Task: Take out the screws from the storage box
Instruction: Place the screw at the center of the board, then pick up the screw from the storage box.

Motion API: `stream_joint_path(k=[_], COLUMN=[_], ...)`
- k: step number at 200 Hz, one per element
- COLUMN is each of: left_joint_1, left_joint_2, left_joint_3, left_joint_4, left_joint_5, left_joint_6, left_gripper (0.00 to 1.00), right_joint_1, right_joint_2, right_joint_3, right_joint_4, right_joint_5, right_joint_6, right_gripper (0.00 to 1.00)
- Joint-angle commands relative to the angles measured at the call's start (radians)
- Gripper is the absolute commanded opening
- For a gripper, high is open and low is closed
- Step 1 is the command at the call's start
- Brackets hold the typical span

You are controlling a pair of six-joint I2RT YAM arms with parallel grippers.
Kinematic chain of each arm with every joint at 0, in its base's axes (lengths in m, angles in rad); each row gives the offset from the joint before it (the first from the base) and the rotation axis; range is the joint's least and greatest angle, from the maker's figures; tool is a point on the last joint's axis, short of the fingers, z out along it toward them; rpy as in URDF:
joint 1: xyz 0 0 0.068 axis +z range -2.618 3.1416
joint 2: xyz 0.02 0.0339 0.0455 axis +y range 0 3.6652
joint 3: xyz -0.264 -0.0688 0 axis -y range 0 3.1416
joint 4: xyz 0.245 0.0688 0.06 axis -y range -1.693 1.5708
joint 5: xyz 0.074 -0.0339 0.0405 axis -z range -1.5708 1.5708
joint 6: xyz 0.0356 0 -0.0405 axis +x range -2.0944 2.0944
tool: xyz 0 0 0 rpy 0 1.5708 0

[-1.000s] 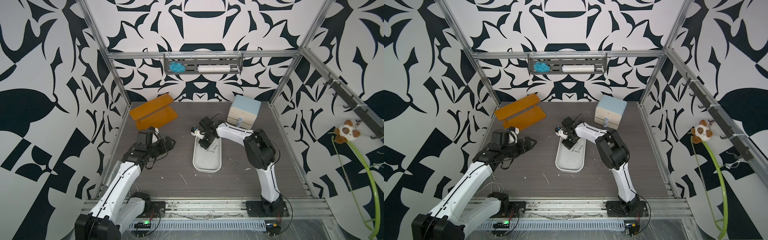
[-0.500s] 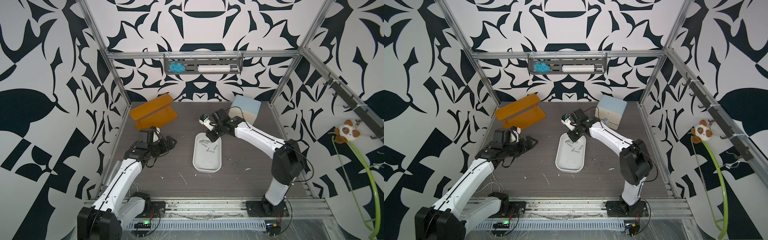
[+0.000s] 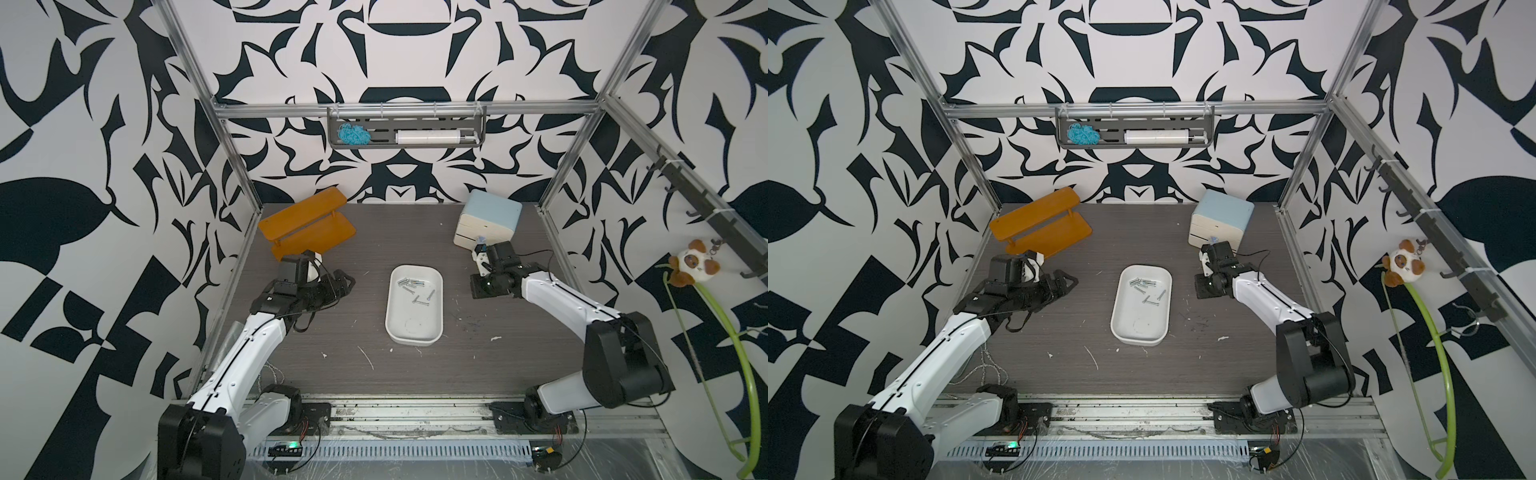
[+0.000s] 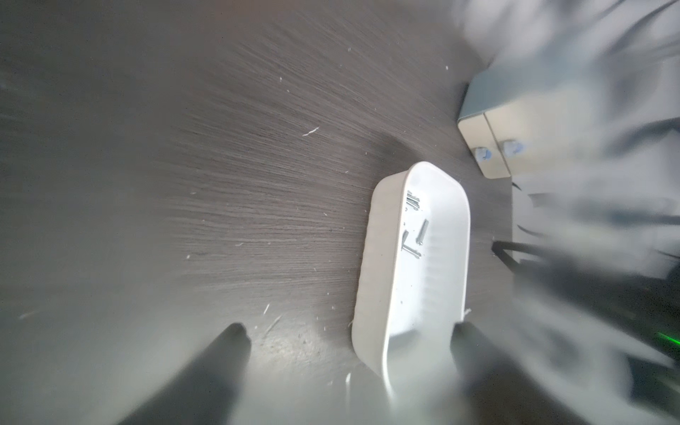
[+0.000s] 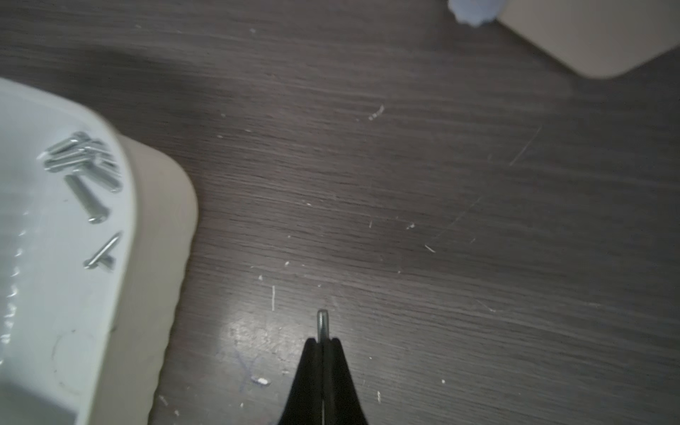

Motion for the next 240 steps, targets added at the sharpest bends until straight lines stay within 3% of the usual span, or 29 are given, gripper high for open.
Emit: stream_joint_path(k=[1,40,67,105,111,128,159,199,240], left_joint_1=[0.005,0.005,0.005,0.006,0.005,0.006,0.005,0.006,0.006], left_joint_2=[0.014,0.012,0.013,0.017,0.017,0.019,0.022,0.019,0.013], left_joint_3=[0.053,0.053,0.048,0.048,0.048,0.045,0.032,0.023,0.020], left_joint_4=[-0.021,-0.019,-0.013,-0.014,-0.013,-0.009,0.007,0.015,0.013], left_joint_5=[0.023,0.019,0.021,0.015,0.013,0.013,0.012,0.009,0.009], left_joint_6=[0.038,0.033,0.027,0.028,0.028,0.023,0.014,0.009,0.008], left_gripper=[0.93,0.93,0.93,0.93,0.93,0.93,0.93,0.93,0.93], right_joint_1=[-0.038,-0.078,-0.082,-0.084,-0.084,-0.067,0.045,0.335,0.382], right_joint_2=[0.000,0.099,0.128,0.140,0.124,0.052,-0.047,0.014,0.171], right_joint_3=[-0.027,-0.046,-0.062,-0.028,-0.017,0.016,0.120,0.252,0.388], right_joint_4=[0.089,0.089,0.115,0.083,0.070,0.047,-0.025,-0.149,-0.211], right_joint_5=[0.012,0.060,0.101,0.106,0.101,0.070,0.044,0.017,-0.066], right_joint_6=[0.087,0.074,0.058,0.042,0.032,-0.014,-0.229,-0.565,-0.599], right_gripper=[0.01,0.02,0.10,0.33,0.51,0.60,0.58,0.50,0.42])
